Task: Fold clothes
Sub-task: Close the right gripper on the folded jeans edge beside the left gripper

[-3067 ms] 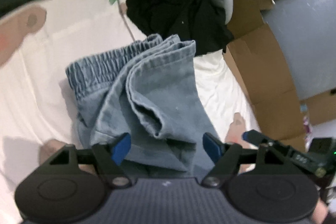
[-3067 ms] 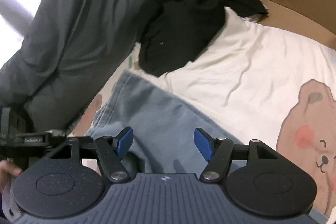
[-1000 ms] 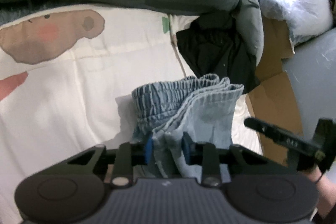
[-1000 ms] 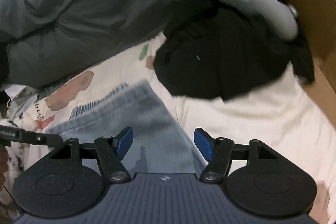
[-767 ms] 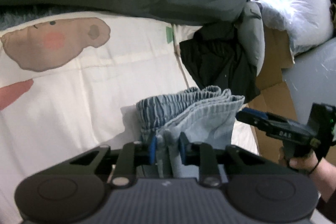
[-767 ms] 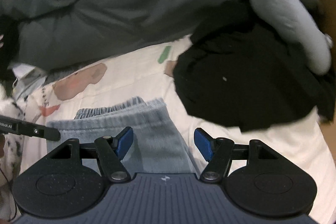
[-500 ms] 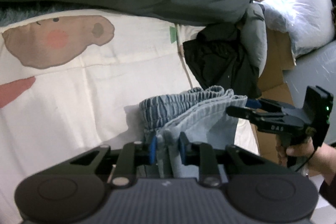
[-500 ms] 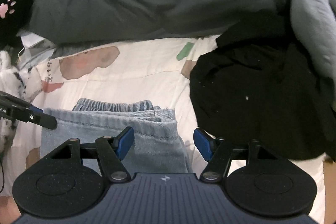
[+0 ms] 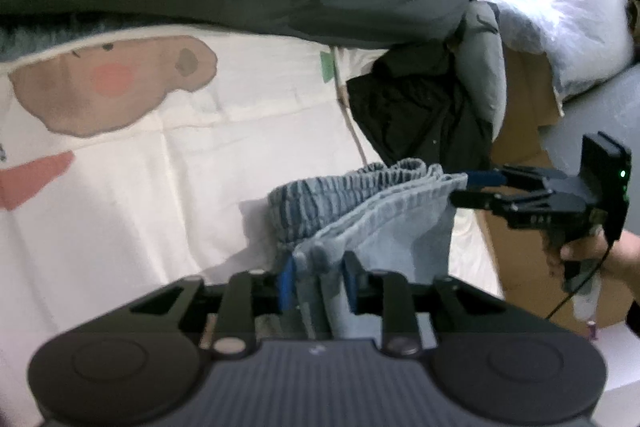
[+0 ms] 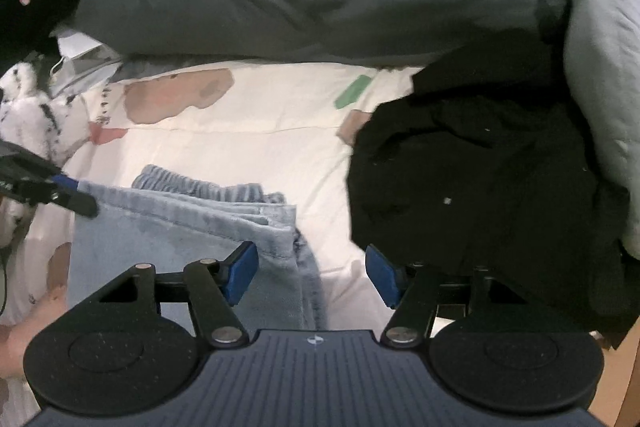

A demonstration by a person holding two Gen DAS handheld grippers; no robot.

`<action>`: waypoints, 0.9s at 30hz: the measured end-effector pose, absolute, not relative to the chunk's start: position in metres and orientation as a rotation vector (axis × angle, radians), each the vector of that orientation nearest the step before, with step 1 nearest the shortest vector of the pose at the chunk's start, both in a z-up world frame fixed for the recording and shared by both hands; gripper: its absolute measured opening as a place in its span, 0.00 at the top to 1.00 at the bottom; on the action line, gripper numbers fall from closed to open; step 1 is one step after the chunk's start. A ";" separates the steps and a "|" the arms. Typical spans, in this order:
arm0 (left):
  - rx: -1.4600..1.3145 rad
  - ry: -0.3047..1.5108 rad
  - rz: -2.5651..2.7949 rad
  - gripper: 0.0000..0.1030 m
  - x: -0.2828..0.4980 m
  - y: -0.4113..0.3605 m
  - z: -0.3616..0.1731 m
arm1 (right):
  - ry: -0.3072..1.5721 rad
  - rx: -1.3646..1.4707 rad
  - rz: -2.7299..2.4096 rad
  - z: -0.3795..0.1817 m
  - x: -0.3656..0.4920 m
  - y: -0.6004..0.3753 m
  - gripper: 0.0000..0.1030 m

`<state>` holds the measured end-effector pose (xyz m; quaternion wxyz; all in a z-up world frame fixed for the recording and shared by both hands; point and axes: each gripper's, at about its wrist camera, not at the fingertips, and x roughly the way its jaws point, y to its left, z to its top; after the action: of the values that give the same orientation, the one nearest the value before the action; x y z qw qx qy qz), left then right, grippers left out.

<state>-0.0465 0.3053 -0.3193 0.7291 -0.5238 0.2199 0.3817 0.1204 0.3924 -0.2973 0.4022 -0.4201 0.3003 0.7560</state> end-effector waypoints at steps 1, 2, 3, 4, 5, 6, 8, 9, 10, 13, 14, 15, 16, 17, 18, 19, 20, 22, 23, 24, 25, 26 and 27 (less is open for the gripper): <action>-1.145 0.486 0.851 0.67 -0.048 0.304 -0.318 | 0.767 -1.051 1.909 -0.298 0.122 0.392 0.40; -1.143 0.484 0.856 0.66 -0.051 0.303 -0.316 | 0.768 -1.048 1.917 -0.299 0.122 0.391 0.42; -1.140 0.481 0.862 0.66 -0.054 0.302 -0.314 | 0.769 -1.044 1.924 -0.299 0.122 0.389 0.48; -1.138 0.479 0.868 0.66 -0.057 0.300 -0.313 | 0.769 -1.041 1.931 -0.300 0.121 0.387 0.51; -1.135 0.476 0.871 0.66 -0.059 0.299 -0.311 | 0.764 -1.039 1.938 -0.300 0.120 0.385 0.53; -1.131 0.474 0.868 0.66 -0.060 0.297 -0.309 | 0.761 -1.033 1.945 -0.300 0.119 0.384 0.57; -1.126 0.470 0.854 0.66 -0.060 0.294 -0.306 | 0.759 -1.023 1.955 -0.300 0.118 0.381 0.57; -1.127 0.471 0.844 0.66 -0.057 0.295 -0.307 | 0.760 -1.020 1.958 -0.300 0.118 0.381 0.57; -1.128 0.472 0.835 0.66 -0.054 0.295 -0.307 | 0.761 -1.017 1.961 -0.300 0.117 0.380 0.57; -1.141 0.469 0.810 0.66 -0.047 0.297 -0.312 | 0.766 -1.016 1.957 -0.300 0.115 0.381 0.57; -1.151 0.464 0.804 0.66 -0.045 0.298 -0.314 | 0.768 -1.016 1.957 -0.300 0.114 0.381 0.57; -1.160 0.459 0.799 0.66 -0.043 0.298 -0.317 | 0.769 -1.017 1.957 -0.300 0.114 0.382 0.57; -1.167 0.453 0.798 0.66 -0.043 0.299 -0.319 | 0.769 -1.021 1.956 -0.300 0.113 0.382 0.57; -1.176 0.447 0.798 0.67 -0.042 0.300 -0.321 | 0.769 -1.026 1.955 -0.300 0.113 0.383 0.57; -1.190 0.440 0.800 0.71 -0.043 0.301 -0.323 | 0.770 -1.030 1.953 -0.301 0.112 0.384 0.57; -1.205 0.430 0.800 0.75 -0.044 0.302 -0.324 | 0.773 -1.035 1.949 -0.301 0.112 0.385 0.57; -1.216 0.421 0.799 0.86 -0.045 0.303 -0.326 | 0.776 -1.041 1.945 -0.302 0.112 0.386 0.57; -1.223 0.407 0.797 0.90 -0.049 0.301 -0.326 | 0.779 -1.051 1.933 -0.304 0.112 0.389 0.56; -1.224 0.401 0.792 0.91 -0.052 0.300 -0.326 | 0.781 -1.054 1.928 -0.306 0.111 0.390 0.55; -1.223 0.397 0.789 0.92 -0.054 0.298 -0.325 | 0.784 -1.057 1.924 -0.307 0.111 0.391 0.54; -1.223 0.395 0.789 0.93 -0.056 0.296 -0.325 | 0.792 -1.056 1.929 -0.308 0.110 0.392 0.54; -1.225 0.397 0.794 0.93 -0.058 0.295 -0.326 | 0.801 -1.056 1.933 -0.310 0.109 0.394 0.54; -1.233 0.395 0.802 0.93 -0.059 0.295 -0.328 | 0.810 -1.055 1.937 -0.311 0.107 0.395 0.53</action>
<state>-0.0589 0.2952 -0.3280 0.7239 -0.5585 0.1792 0.3632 0.1073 0.3950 -0.3110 0.3855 -0.4142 0.3181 0.7607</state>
